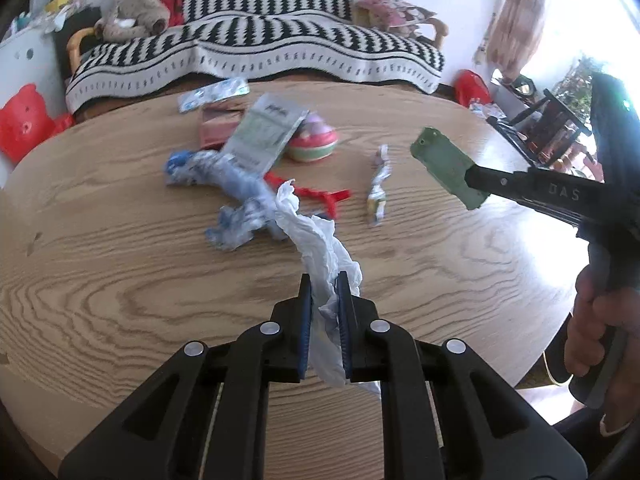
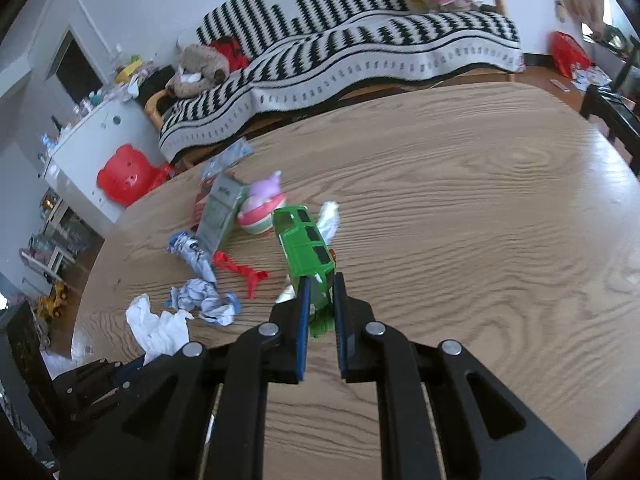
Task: Collect trash
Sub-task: 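Carry the tissue and toy car to the black bin and open both tools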
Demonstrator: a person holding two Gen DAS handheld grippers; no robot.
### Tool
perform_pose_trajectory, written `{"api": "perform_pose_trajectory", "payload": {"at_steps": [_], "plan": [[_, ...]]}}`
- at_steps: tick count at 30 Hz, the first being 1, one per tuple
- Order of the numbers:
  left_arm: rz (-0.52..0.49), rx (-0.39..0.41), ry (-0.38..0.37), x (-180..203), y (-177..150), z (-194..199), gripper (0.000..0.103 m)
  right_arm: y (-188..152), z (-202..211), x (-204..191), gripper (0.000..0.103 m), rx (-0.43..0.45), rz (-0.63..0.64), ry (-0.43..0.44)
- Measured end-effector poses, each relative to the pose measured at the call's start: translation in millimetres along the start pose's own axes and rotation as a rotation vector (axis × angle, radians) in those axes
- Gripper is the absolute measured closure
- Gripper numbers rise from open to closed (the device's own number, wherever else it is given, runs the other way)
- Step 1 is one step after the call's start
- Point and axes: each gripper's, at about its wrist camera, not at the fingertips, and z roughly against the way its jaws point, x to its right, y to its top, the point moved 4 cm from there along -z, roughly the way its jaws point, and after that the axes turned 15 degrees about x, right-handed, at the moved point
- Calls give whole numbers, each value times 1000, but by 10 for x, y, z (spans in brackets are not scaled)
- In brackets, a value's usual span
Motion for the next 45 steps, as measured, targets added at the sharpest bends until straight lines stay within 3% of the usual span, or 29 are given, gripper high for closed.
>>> {"api": "perform_pose_trajectory", "payload": {"at_steps": [13, 21, 27, 34, 41, 45], "plan": [[-110, 23, -207, 1412, 57, -93, 92, 79, 1194, 1400, 91, 135, -148, -171], [-211, 25, -396, 2616, -68, -199, 91, -195, 2183, 2455, 91, 215, -259, -342], [-292, -31, -567, 3652, -460, -253, 91, -653, 2899, 3208, 91, 237, -365, -485], [-364, -150, -689, 4527, -1057, -404, 91, -1221, 3497, 3916, 91, 220, -482, -624], [-395, -255, -740, 5066, -1548, -598, 91, -1629, 3749, 4358, 91, 176, -574, -690], [-412, -280, -746, 5230, -1660, -699, 91, -1742, 3842, 4491, 91, 175, -608, -705]]}}
